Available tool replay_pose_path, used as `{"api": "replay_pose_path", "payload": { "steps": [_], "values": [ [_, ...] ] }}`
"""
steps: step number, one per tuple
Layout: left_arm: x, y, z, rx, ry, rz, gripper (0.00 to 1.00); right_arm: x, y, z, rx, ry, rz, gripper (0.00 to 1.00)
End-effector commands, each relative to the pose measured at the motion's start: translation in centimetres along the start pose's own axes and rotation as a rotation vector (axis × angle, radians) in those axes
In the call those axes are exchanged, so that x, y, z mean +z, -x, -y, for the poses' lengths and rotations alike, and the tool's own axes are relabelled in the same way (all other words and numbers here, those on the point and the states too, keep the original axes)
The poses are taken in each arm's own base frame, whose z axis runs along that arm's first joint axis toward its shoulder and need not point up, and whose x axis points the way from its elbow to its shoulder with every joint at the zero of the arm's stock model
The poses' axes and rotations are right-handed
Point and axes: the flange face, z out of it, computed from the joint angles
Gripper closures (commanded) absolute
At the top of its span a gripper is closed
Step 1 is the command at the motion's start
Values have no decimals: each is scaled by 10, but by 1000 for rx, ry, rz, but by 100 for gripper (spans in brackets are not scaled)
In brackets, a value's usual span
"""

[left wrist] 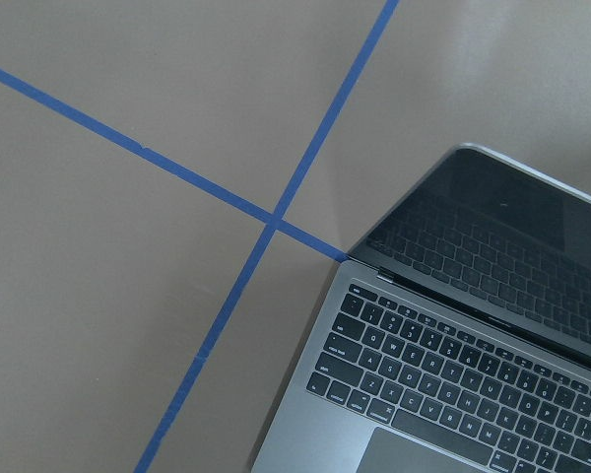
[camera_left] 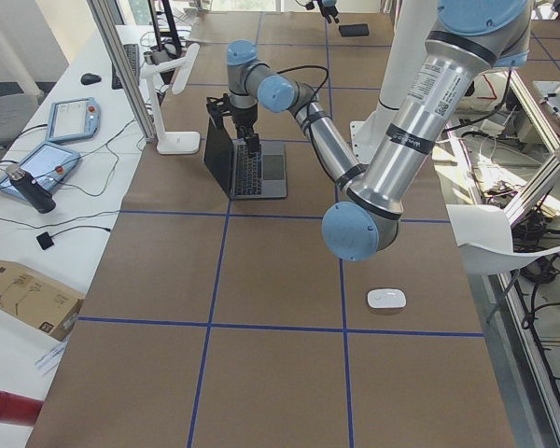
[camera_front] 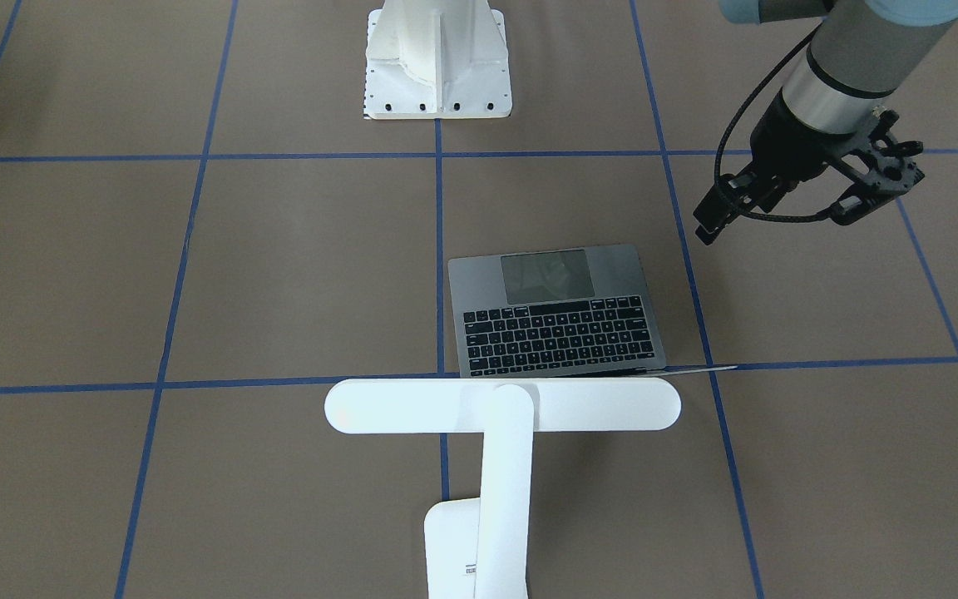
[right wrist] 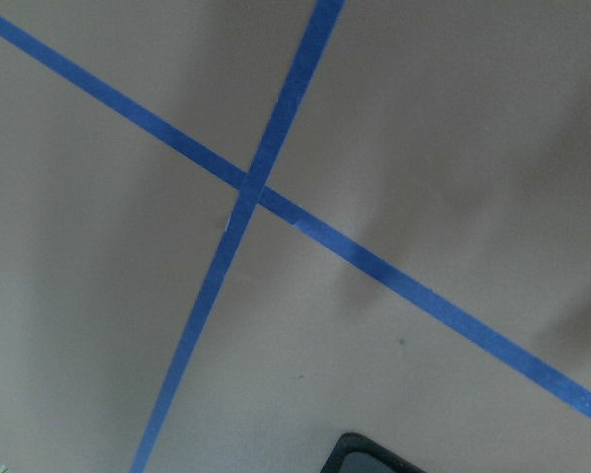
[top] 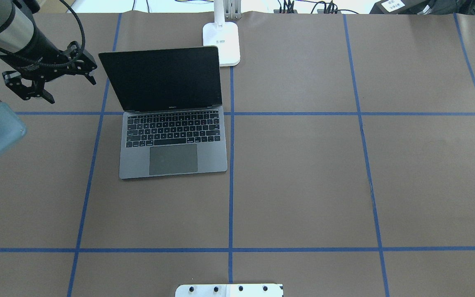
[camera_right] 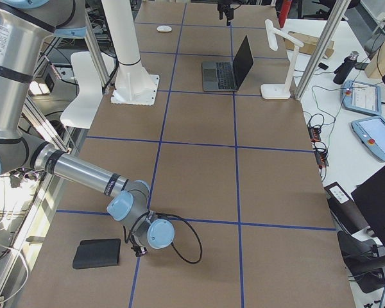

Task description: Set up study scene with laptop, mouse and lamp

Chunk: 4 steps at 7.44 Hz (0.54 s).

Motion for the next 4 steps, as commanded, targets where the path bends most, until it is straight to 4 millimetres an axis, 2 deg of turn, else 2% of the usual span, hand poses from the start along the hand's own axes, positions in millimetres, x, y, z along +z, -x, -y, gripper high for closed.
{"api": "replay_pose_path", "payload": {
  "steps": [1, 4],
  "values": [
    [3, -4, -6, 10, 7, -1, 0, 13, -10, -13, 31, 17, 23, 0],
    [7, -6, -11, 16, 16, 4, 0, 21, -17, -18, 14, 24, 35, 0]
  ]
}}
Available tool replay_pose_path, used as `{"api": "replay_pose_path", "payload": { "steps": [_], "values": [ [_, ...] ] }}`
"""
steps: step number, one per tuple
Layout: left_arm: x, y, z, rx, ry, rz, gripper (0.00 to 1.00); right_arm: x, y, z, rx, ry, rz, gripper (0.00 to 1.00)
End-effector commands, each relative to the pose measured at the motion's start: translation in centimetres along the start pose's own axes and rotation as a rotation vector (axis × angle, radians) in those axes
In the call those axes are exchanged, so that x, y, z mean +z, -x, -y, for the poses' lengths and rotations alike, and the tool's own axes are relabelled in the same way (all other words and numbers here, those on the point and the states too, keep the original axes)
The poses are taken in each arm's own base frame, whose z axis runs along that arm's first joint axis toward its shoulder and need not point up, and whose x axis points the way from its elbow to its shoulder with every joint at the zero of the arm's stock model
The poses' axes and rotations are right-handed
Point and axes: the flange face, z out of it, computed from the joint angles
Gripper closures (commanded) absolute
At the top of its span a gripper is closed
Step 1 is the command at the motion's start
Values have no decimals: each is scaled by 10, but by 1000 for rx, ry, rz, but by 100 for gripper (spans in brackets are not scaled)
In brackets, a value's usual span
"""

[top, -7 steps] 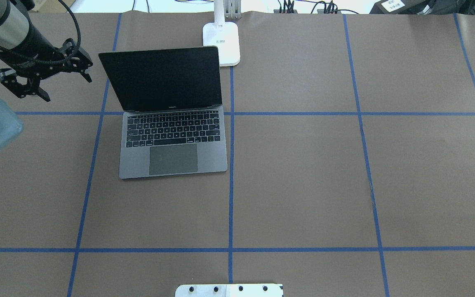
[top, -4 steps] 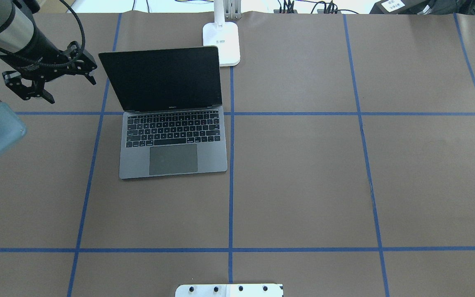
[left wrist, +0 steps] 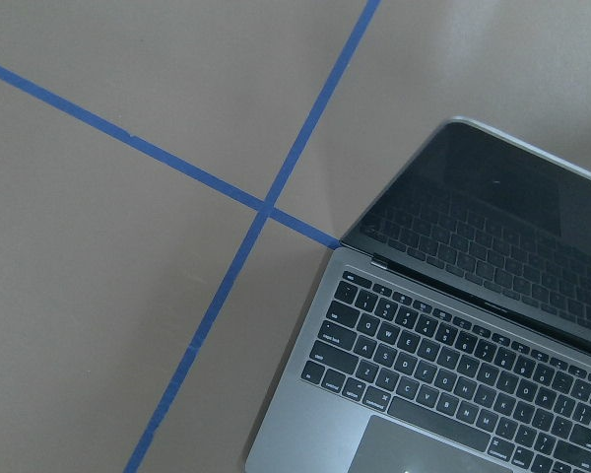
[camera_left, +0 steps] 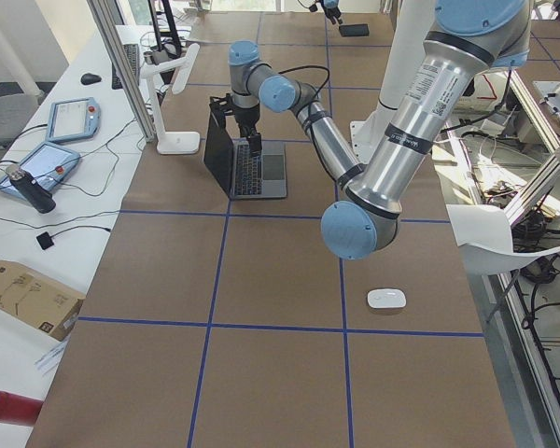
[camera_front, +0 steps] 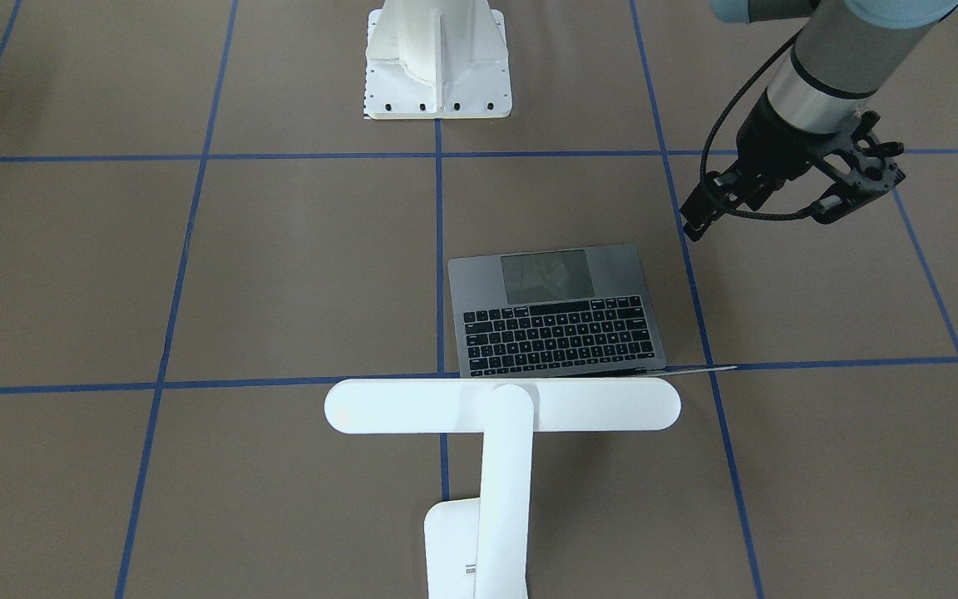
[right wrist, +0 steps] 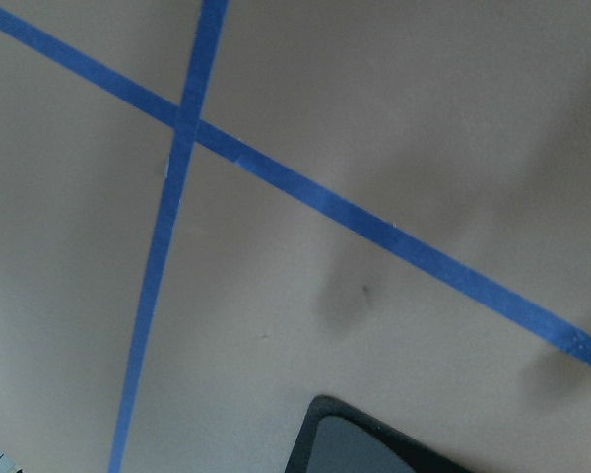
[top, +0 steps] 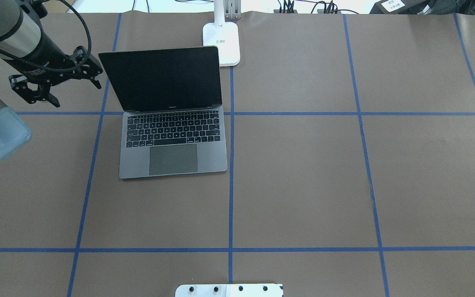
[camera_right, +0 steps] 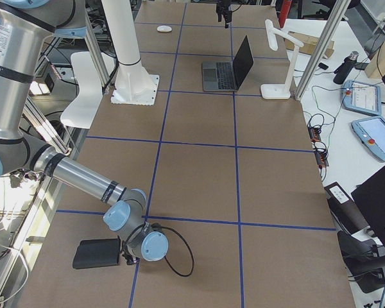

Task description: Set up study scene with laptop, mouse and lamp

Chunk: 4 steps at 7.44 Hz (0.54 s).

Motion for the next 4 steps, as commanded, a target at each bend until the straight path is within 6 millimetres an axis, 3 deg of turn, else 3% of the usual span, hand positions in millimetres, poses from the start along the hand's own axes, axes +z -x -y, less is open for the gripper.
{"api": "replay_pose_path", "payload": {
  "steps": [1, 4],
  "values": [
    [6, -2, -5, 6, 10, 6, 0, 0, -1, 2, -37, 0, 0, 0],
    [7, -4, -8, 12, 13, 5, 0, -1, -3, 4, -104, 1, -1, 0]
  ]
}}
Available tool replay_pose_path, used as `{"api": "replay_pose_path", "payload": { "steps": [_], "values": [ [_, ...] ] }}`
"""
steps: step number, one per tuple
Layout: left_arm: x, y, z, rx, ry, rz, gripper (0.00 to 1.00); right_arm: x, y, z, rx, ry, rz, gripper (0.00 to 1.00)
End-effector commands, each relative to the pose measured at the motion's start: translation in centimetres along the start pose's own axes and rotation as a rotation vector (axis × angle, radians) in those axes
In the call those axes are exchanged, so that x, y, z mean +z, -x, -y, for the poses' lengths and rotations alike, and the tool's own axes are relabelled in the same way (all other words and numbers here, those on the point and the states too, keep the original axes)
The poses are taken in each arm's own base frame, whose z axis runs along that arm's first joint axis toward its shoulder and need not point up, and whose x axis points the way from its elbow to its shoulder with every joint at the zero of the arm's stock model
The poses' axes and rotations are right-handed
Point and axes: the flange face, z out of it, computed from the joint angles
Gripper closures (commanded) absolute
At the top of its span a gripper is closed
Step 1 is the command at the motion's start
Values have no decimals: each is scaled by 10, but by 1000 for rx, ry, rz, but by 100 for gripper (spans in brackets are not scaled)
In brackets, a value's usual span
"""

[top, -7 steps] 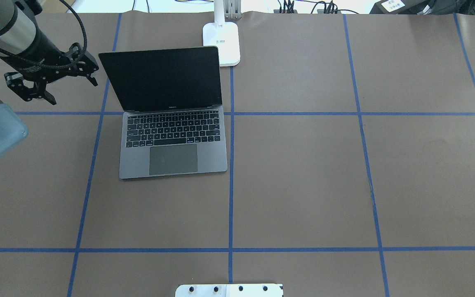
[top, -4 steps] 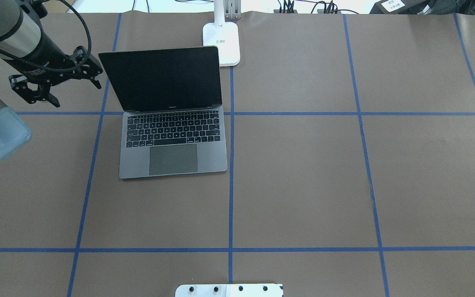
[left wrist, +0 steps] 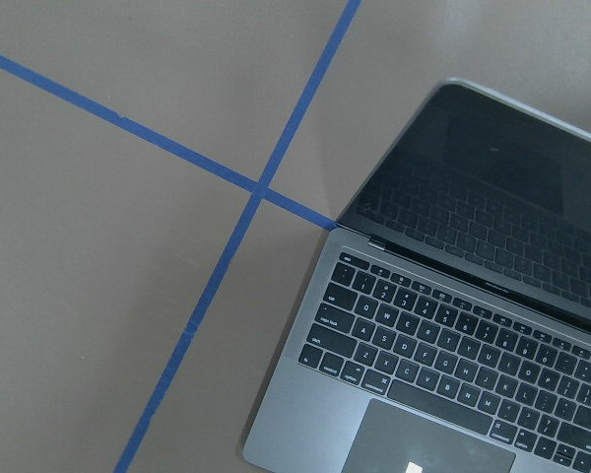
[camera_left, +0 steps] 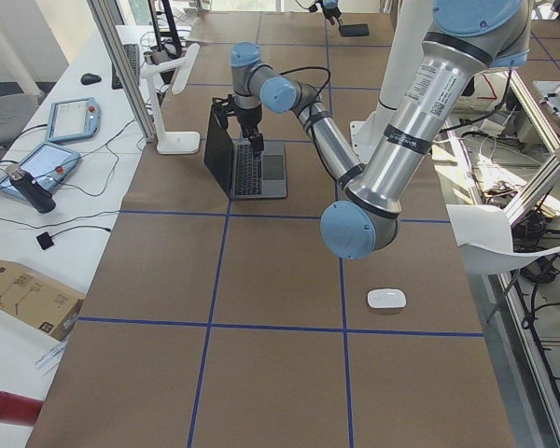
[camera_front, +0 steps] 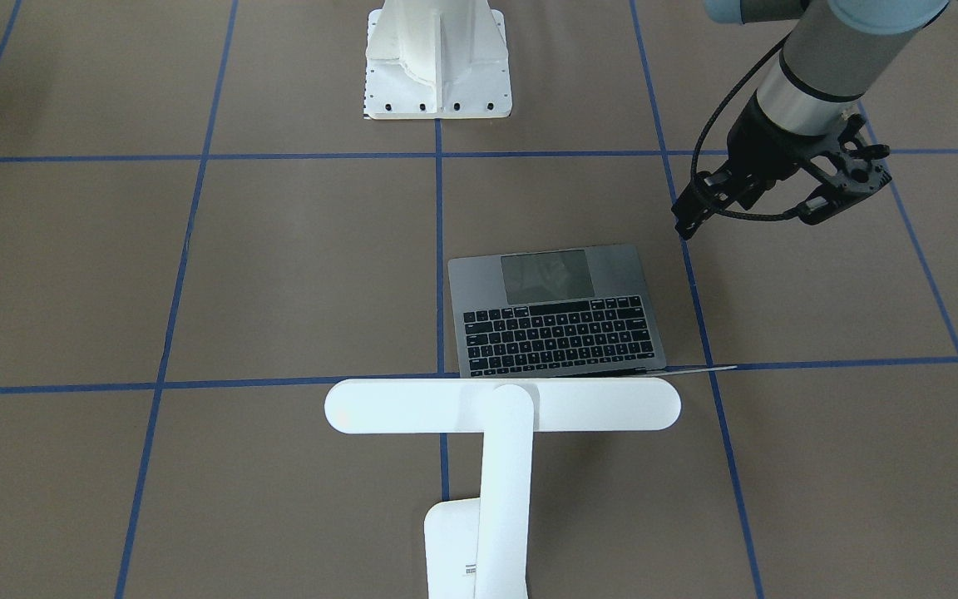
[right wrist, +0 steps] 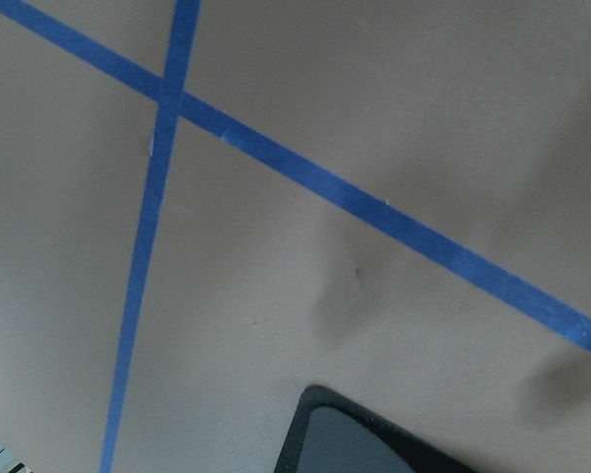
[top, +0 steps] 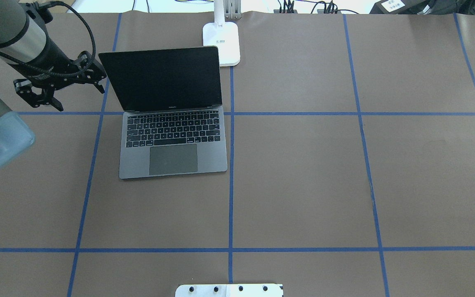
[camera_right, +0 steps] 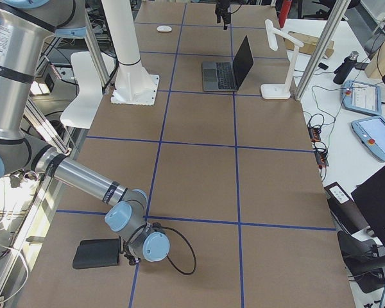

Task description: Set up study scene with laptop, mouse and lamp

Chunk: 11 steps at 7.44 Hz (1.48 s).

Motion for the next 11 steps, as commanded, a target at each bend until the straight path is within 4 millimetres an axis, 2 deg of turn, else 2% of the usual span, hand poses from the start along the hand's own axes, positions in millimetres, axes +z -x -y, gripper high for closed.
{"api": "replay_pose_path", "payload": {
  "steps": [1, 5, 11],
  "values": [
    [4, -2, -5, 7, 8, 3, 0, 3, -2, -2, -38, 2, 5, 0],
    [10, -8, -14, -16, 21, 5, 0, 5, -3, -3, -86, -5, 15, 0],
    [11, -8, -16, -13, 22, 3, 0, 14, -8, -8, -105, 0, 35, 0]
  ]
}}
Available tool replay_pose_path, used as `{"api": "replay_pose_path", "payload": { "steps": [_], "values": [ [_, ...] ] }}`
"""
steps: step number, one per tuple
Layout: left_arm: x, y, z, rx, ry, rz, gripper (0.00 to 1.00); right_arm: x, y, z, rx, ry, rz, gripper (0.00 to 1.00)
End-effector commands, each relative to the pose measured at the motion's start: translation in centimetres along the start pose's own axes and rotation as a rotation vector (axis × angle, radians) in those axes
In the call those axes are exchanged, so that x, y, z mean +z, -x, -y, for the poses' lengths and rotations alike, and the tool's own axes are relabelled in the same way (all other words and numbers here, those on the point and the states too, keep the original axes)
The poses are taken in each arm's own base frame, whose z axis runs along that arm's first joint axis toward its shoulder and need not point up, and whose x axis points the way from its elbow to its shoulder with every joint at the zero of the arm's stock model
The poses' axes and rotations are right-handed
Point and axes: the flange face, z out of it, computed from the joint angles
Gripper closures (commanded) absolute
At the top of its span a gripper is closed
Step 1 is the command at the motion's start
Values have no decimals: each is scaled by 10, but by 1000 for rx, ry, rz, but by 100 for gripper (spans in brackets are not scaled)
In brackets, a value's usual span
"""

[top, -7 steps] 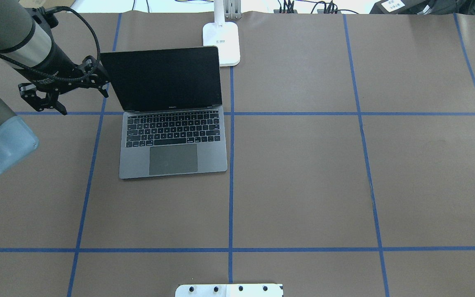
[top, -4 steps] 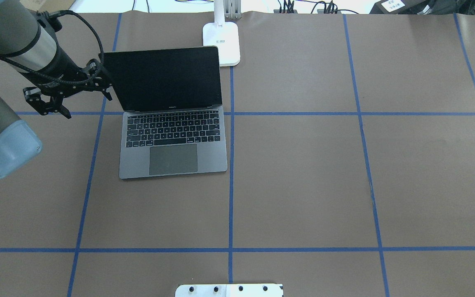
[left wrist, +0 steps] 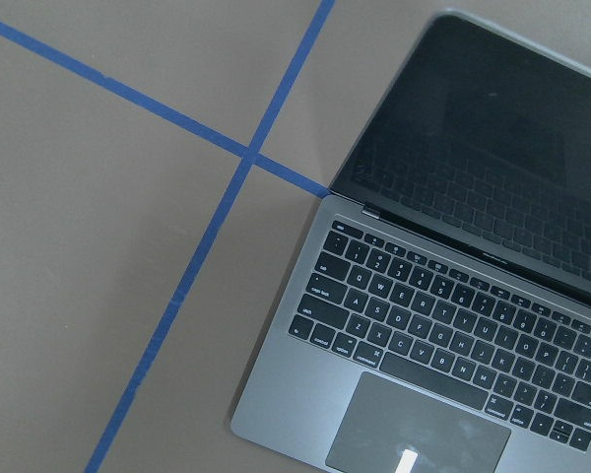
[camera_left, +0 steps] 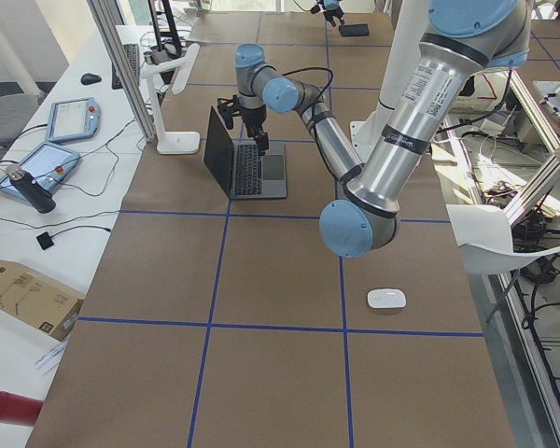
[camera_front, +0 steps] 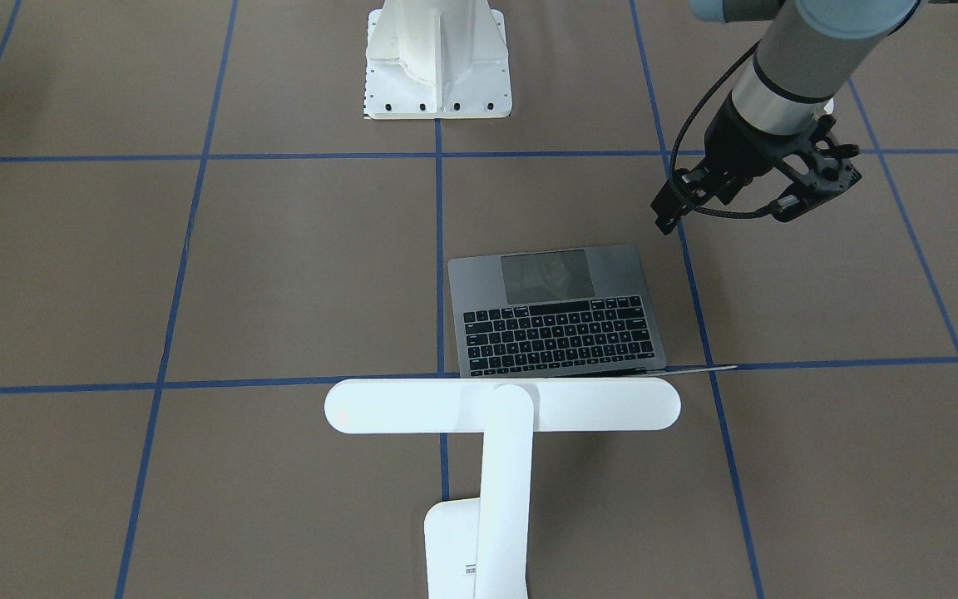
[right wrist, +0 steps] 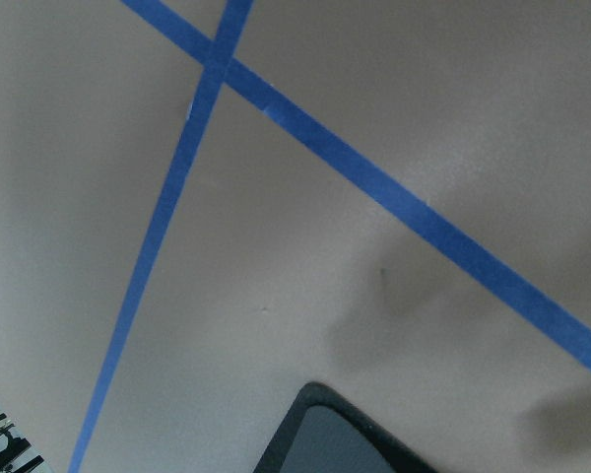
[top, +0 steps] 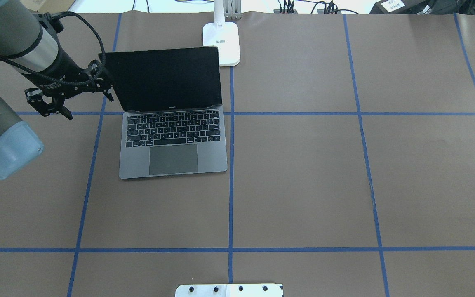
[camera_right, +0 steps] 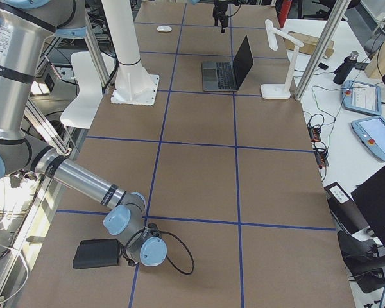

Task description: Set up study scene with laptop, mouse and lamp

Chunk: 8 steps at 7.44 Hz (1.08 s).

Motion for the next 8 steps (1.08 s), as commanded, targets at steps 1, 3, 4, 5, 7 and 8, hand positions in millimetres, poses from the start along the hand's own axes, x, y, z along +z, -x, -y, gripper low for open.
{"api": "replay_pose_path", "payload": {
  "steps": [1, 3, 4, 5, 7, 8],
  "values": [
    [1, 0, 0, 0, 1, 1, 0, 5, -3, -5, 4, 3, 11, 0],
    [1, 0, 0, 0, 0, 0, 0, 3, -4, 3, -8, -10, 14, 0],
    [1, 1, 0, 0, 1, 1, 0, -2, -5, 9, -17, -13, 8, 0],
    [2, 1, 1, -2, 1, 4, 0, -2, -5, 11, -21, -19, 10, 0],
    [2, 1, 0, 0, 2, 3, 0, 1, -4, 12, -21, -23, 21, 0],
    [2, 1, 0, -1, 2, 4, 0, 7, -8, 5, -5, -16, 33, 0]
  ]
}}
